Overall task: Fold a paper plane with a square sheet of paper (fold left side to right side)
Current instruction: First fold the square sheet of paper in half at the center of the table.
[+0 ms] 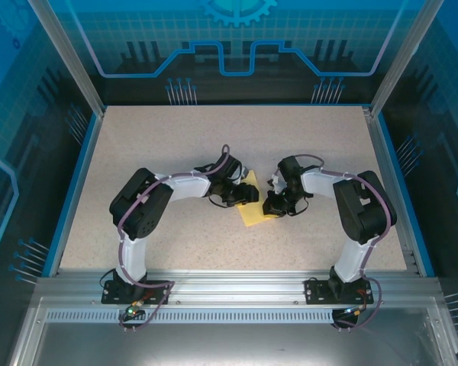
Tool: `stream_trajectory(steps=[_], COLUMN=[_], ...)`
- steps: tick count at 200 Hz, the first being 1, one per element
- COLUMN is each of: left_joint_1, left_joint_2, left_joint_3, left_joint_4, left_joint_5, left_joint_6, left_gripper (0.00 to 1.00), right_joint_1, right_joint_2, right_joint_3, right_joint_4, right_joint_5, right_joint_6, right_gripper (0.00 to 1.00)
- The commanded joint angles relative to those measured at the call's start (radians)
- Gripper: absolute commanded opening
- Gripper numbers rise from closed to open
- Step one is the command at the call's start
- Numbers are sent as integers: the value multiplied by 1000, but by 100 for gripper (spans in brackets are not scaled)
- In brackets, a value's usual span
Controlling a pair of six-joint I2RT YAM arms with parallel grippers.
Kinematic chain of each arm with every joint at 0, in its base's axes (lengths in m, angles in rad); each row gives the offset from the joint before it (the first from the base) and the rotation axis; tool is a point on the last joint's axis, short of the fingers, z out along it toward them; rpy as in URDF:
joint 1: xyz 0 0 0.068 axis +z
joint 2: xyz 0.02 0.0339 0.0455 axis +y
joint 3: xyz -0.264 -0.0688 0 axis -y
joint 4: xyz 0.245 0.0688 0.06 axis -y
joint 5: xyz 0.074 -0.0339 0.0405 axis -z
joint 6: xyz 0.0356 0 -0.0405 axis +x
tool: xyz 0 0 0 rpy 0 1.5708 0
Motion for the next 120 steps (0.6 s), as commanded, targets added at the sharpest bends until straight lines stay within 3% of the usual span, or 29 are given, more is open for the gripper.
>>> stream_trajectory(steps=[1, 120], left_joint_1=[53, 191], left_joint_2=[33, 166], left_joint_3=[27, 240], left_joint_4=[-63, -172], left_joint_5=[-82, -82], left_joint_6=[28, 70], left_gripper=[59, 61], right_joint_1=[8, 8], right_joint_2=[53, 52], right_joint_3=[-26, -41], right_joint_4=[-60, -51], right_joint_5=[137, 128], right_joint_6=[-18, -19], right_gripper=[9, 9])
